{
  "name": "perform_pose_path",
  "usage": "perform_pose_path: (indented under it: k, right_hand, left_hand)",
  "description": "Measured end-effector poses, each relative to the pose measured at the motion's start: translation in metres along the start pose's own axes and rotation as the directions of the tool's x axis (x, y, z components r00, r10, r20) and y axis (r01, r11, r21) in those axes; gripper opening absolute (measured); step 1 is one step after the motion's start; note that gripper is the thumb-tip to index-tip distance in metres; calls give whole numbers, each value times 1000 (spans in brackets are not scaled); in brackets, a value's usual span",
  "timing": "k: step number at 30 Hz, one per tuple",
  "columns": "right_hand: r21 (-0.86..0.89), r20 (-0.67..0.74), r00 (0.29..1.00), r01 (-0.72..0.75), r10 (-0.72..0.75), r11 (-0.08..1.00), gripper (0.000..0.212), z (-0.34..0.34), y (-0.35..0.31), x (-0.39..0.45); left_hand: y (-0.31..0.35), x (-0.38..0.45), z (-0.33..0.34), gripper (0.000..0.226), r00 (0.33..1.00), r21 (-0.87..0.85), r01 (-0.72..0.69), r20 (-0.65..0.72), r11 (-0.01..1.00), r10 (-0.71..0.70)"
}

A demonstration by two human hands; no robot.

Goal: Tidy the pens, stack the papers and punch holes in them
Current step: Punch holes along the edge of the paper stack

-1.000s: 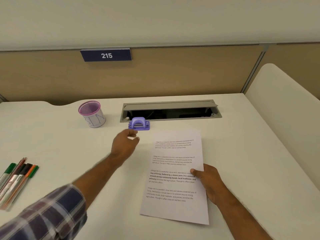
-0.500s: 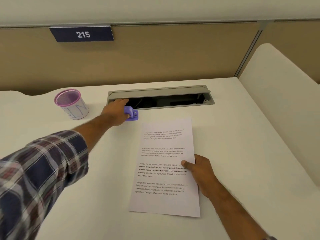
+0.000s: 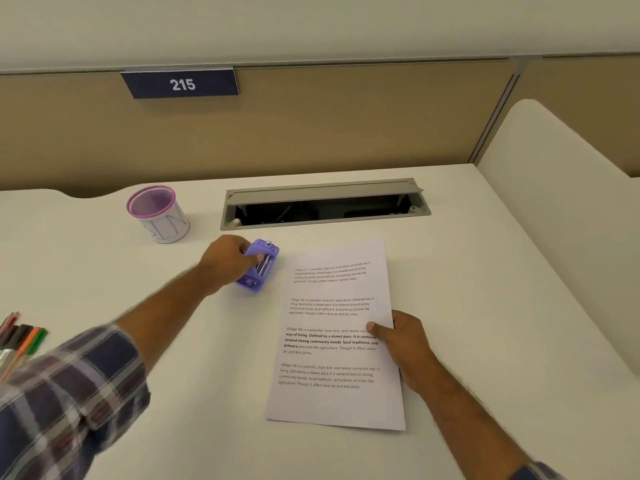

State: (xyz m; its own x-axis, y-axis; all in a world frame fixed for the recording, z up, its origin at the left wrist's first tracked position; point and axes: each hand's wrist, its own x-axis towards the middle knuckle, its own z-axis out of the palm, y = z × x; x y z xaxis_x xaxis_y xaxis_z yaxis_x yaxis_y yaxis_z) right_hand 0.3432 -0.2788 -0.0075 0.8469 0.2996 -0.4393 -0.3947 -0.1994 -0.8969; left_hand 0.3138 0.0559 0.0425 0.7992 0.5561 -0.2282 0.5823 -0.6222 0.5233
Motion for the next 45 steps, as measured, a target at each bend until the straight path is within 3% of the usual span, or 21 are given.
perform_pose_path:
  k: [5, 8, 19, 34, 38, 45]
  right_hand:
    - [-16, -10, 1000, 3, -3, 1000, 16, -1, -3, -10]
    - [-10, -5, 1000, -16, 16, 1000, 16, -3, -1, -21]
    - [-33, 67, 997, -38, 40, 999, 15, -25, 16, -60]
    - [30, 15, 1000, -19, 19, 999, 15, -50, 10, -85]
    - [41, 22, 1000, -18, 18, 999, 15, -48, 10, -91]
    - [9, 22, 1000, -12, 12, 1000, 13, -47, 14, -96]
  left_hand:
    - [-27, -76, 14, 14, 984, -386, 178, 60, 905, -167]
    - [-44, -122, 26, 10, 966, -484, 253, 77, 838, -247]
    - [-45, -208, 65, 18, 962, -482, 258, 47, 837, -269]
    - [-18, -224, 79, 13, 962, -521, 258, 55, 814, -269]
    - [-21, -229, 75, 31, 952, -533, 286, 64, 796, -299]
    - [-22, -233, 72, 32, 962, -536, 252, 52, 806, -267]
